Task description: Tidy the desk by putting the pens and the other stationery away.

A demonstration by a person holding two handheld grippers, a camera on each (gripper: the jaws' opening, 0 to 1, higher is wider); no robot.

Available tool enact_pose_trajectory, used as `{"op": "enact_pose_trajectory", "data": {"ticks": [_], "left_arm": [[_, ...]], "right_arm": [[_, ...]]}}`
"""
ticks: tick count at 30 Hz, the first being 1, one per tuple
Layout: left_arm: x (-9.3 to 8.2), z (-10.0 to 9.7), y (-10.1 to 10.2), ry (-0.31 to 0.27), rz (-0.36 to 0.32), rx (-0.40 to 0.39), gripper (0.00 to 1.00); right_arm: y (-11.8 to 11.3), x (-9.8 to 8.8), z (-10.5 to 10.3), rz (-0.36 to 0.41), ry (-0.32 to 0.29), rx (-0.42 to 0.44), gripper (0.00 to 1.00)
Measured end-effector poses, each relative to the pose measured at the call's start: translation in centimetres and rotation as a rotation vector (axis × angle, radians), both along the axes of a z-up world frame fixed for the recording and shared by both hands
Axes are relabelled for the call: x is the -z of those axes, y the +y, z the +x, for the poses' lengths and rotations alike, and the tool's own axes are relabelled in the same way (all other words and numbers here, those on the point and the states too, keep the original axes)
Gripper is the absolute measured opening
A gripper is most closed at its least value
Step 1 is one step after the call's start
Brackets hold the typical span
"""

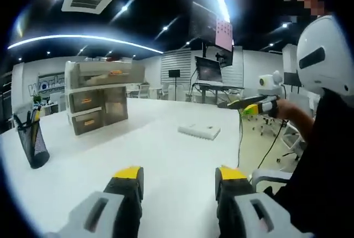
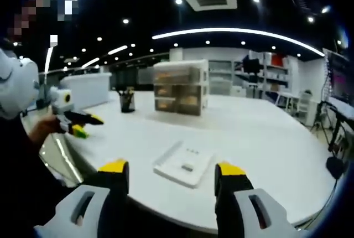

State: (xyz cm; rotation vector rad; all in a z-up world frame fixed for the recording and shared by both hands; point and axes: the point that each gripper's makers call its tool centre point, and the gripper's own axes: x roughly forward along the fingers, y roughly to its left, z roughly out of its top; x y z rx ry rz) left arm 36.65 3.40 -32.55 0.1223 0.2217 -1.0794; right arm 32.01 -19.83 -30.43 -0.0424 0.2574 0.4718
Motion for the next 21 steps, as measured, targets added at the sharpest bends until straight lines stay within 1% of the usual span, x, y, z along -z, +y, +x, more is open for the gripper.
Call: {"op": "enact_pose_trajectory", "data": {"ticks": [2, 3, 7, 11, 13, 18, 21], "left_arm": [[0.1, 0.1, -0.8, 0.007, 0.010, 0.021, 0.52], [0.3, 0.0, -1.3, 0.013, 0.029, 0.040, 0.51], [1.0, 0.0, -3.9, 0.011, 0.069, 0.098, 0.45], [1.5, -0.3, -6.9, 0.018, 0.073, 0.160, 0.43], [1.6, -0.3, -8.0, 0.022, 0.072, 0.179, 0.41], [1.7, -0.2, -9.8, 0.037, 0.060, 0.205, 0.35], [2.0, -0.2, -10.9, 0.035, 0.070, 0.220, 0.35]], "right_arm": [[-0.1, 0.0, 0.0, -0.004, 0.001, -0.001, 0.59], [-0.2, 0.0, -0.1, -0.006, 0.001, -0.002, 0.59], [-0.5, 0.1, -0.2, -0.016, 0.002, -0.005, 0.60], [-0.8, 0.2, -0.2, -0.021, 0.002, -0.004, 0.59], [-0.9, 0.4, -0.3, -0.024, 0.004, -0.006, 0.59], [-1.1, 0.4, -0.5, -0.026, 0.004, -0.008, 0.60], [-1.2, 0.5, -0.6, -0.027, 0.004, -0.009, 0.60]]}}
